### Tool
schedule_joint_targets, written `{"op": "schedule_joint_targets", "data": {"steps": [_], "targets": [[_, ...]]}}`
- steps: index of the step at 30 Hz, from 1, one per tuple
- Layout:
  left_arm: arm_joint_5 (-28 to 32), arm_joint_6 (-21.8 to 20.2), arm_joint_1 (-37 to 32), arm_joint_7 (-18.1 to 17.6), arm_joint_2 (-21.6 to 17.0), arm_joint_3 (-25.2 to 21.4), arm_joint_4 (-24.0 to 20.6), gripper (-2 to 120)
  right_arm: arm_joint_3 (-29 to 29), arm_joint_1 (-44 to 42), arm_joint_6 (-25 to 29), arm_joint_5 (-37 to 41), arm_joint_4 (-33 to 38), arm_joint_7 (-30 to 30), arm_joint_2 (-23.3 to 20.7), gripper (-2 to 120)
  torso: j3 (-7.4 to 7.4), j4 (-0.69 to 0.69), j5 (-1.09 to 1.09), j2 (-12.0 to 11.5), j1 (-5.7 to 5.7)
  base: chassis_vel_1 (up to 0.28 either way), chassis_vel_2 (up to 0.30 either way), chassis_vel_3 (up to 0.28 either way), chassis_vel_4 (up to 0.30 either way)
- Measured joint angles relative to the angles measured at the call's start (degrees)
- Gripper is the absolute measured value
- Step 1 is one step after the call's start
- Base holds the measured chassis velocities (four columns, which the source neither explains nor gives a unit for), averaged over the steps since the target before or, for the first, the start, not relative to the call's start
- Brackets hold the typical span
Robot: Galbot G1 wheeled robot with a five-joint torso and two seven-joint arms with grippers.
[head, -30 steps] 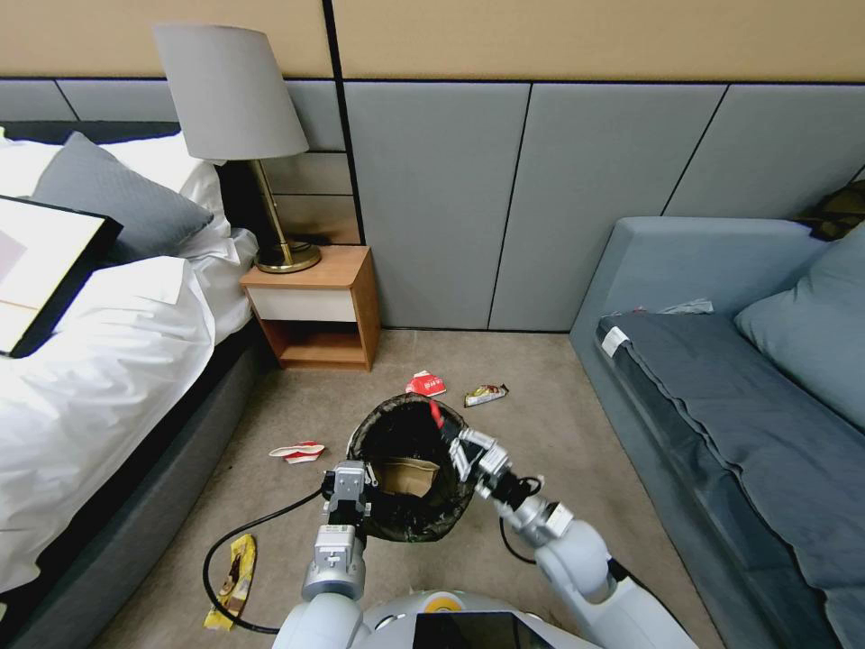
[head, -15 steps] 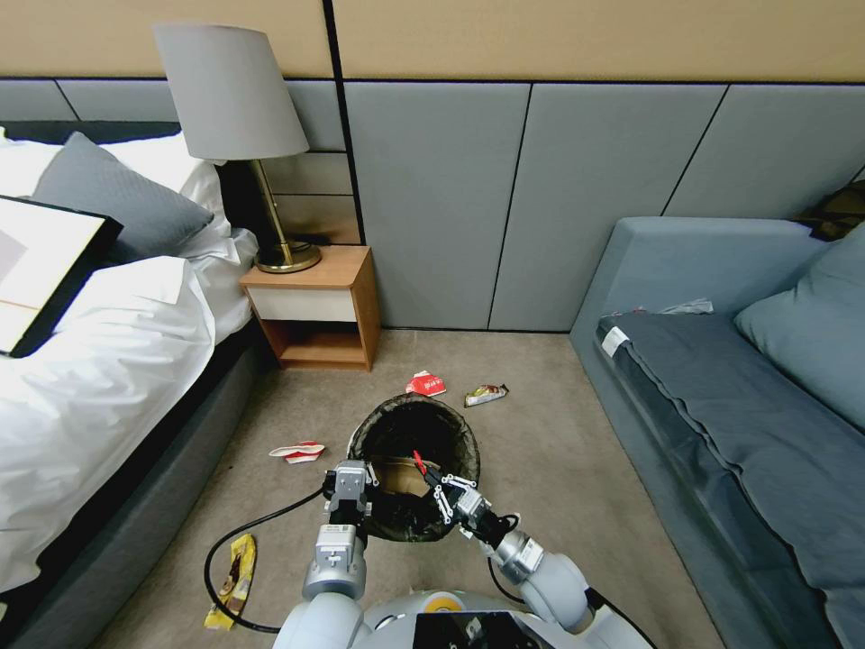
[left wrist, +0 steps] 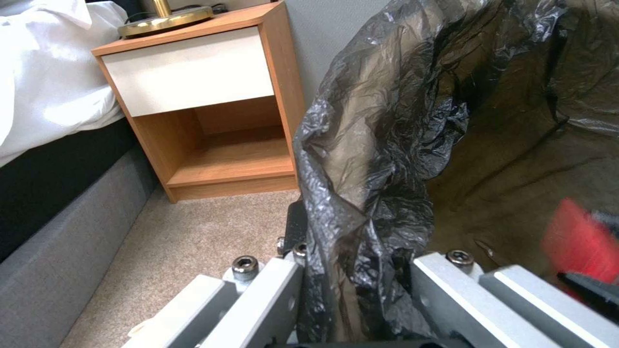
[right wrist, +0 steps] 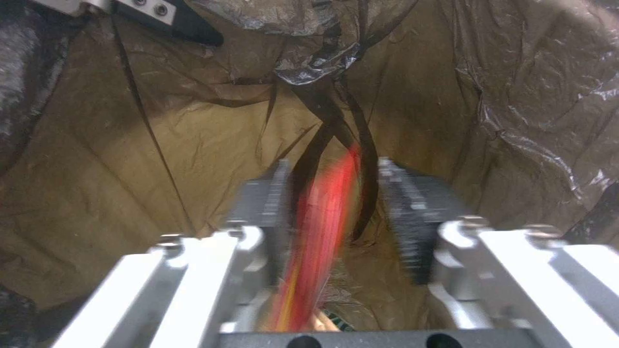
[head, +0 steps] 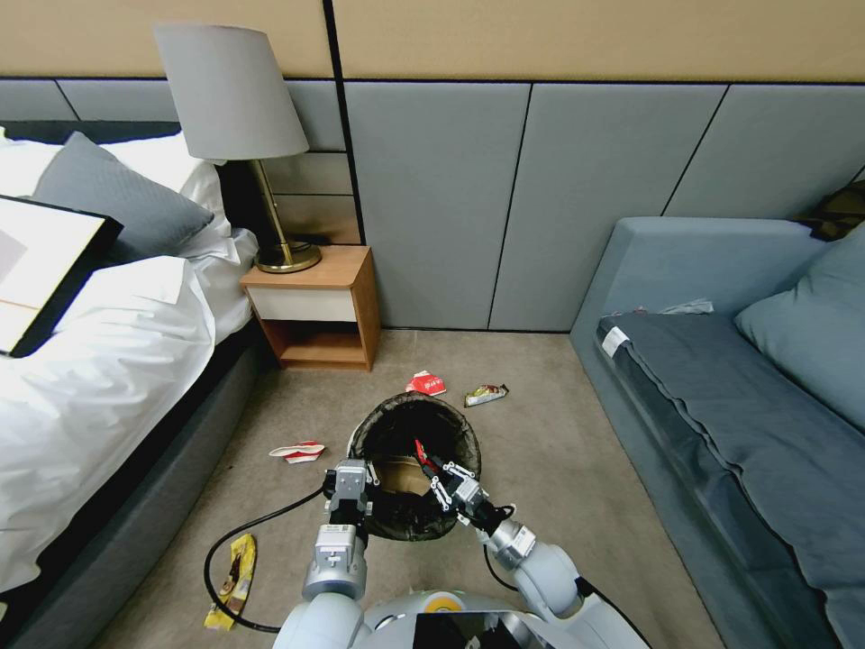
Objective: Pick up the trash bin, then pick up the garbage from the floor and place it into the trash bin.
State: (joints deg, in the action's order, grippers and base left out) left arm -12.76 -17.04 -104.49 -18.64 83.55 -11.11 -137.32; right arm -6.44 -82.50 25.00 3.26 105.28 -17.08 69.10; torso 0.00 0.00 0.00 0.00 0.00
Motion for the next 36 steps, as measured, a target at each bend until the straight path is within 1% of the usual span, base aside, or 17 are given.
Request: {"op": "schedule_joint_targets", "data": {"steps": [2, 4, 6, 8, 10, 12, 14, 15, 19, 23, 26, 27, 28, 31, 32, 34, 36], "targets": [[0.0, 0.0, 0.0, 0.0, 0.0, 0.0, 0.0, 1, 0.0, 0.0, -0.1, 0.0, 0.1, 0.0, -0.1, 51, 0.0, 0.0, 0.0, 0.0, 0.0, 0.0, 0.0, 0.0, 0.0], [0.0, 0.1, 0.1, 0.0, 0.1, 0.0, 0.1, 1, 0.0, 0.0, -0.3, -0.1, 0.2, 0.1, 0.0, 63, 0.0, 0.0, 0.0, 0.0, 0.0, 0.0, 0.0, 0.0, 0.0], [-0.1, 0.1, 0.1, 0.0, 0.2, 0.1, 0.1, 1, 0.0, -0.1, -0.3, -0.2, 0.2, 0.1, 0.1, 67, 0.0, 0.0, 0.0, 0.0, 0.0, 0.0, 0.0, 0.0, 0.0], [-0.3, 0.1, 0.1, 0.0, 0.2, 0.3, 0.2, 1, 0.0, -0.1, -0.4, -0.3, 0.4, 0.1, 0.6, 77, 0.0, 0.0, 0.0, 0.0, 0.0, 0.0, 0.0, 0.0, 0.0], [-0.3, 0.1, 0.1, 0.0, 0.2, 0.3, 0.2, 1, 0.0, -0.1, -0.4, -0.3, 0.4, 0.1, 0.6, 77, 0.0, 0.0, 0.0, 0.0, 0.0, 0.0, 0.0, 0.0, 0.0], [-0.6, 0.1, 0.0, 0.2, 0.2, 0.5, 0.3, 1, -0.2, -0.2, -0.4, -0.6, 0.6, 0.2, 0.7, 91, 0.0, 0.0, 0.0, 0.0, 0.0, 0.0, 0.0, 0.0, 0.0], [-0.7, 0.1, 0.0, 0.2, 0.2, 0.6, 0.4, 1, -0.3, -0.3, -0.4, -0.8, 0.6, 0.2, 0.7, 94, 0.0, 0.0, 0.0, 0.0, 0.0, 0.0, 0.0, 0.0, 0.0], [-0.8, 0.1, 0.0, 0.2, 0.2, 0.7, 0.5, 1, -0.3, -0.5, -0.4, -1.0, 0.8, 0.4, 0.9, 98, 0.0, 0.0, 0.0, 0.0, 0.0, 0.0, 0.0, 0.0, 0.0], [-0.9, 0.1, 0.1, 0.3, 0.2, 0.9, 0.7, 1, -0.4, -0.9, -0.4, -1.6, 2.0, 1.4, 1.5, 100, 0.0, 0.0, 0.0, 0.0, 0.0, 0.0, 0.0, 0.0, 0.0], [-0.9, 0.1, 0.2, 0.3, 0.2, 0.9, 0.8, 1, -1.6, -1.6, -0.4, -2.3, 5.5, 4.0, 2.0, 100, 0.0, 0.0, 0.0, 0.0, 0.0, 0.0, 0.0, 0.0, 0.0], [-0.8, 0.1, 0.2, 0.3, 0.0, 0.5, 0.8, 1, -3.4, -2.6, -0.6, -2.8, 9.7, 5.7, 2.5, 100, 0.0, 0.01, 0.0, 0.0, 0.0, 0.0, 0.0, 0.0, 0.0], [-0.4, 0.1, 0.3, 0.3, -0.2, 0.1, 0.8, 1, -5.1, -3.8, -0.7, -3.7, 13.1, 7.4, 3.0, 100, 0.0, 0.0, -0.01, 0.0, 0.0, 0.0, 0.0, 0.0, 0.0], [-0.4, 0.1, 0.3, 0.3, -0.2, 0.1, 0.8, 1, -5.1, -3.8, -0.7, -3.7, 13.1, 7.4, 3.0, 100, 0.0, 0.0, -0.01, 0.0, 0.0, 0.0, 0.0, 0.0, 0.0], [0.6, 0.1, 0.7, 0.3, -0.5, -1.1, 0.9, 1, -9.2, -8.9, -1.1, -6.2, 20.2, 15.0, 5.1, 100, 0.0, -0.01, -0.02, 0.0, 0.0, 0.0, 0.0, 0.0, 0.0], [0.6, 0.1, 0.7, 0.3, -0.5, -1.1, 0.9, 1, -9.2, -8.9, -1.1, -6.2, 20.2, 15.0, 5.1, 100, 0.0, -0.01, -0.02, 0.0, 0.0, 0.0, 0.0, 0.0, 0.0], [0.9, 0.1, 0.7, 0.3, -0.7, -1.5, 0.8, 1, -10.8, -12.1, -0.7, -7.2, 22.2, 19.4, 6.2, 100, 0.0, -0.01, 0.0, 0.0, 0.0, 0.0, 0.0, 0.0, 0.0], [1.1, 0.1, 0.8, 0.2, -0.7, -1.6, 0.5, 1, -12.2, -14.2, 0.6, -7.6, 22.7, 20.8, 7.0, 100, 0.0, -0.01, -0.01, 0.0, 0.0, 0.0, 0.0, 0.0, 0.0]]}}
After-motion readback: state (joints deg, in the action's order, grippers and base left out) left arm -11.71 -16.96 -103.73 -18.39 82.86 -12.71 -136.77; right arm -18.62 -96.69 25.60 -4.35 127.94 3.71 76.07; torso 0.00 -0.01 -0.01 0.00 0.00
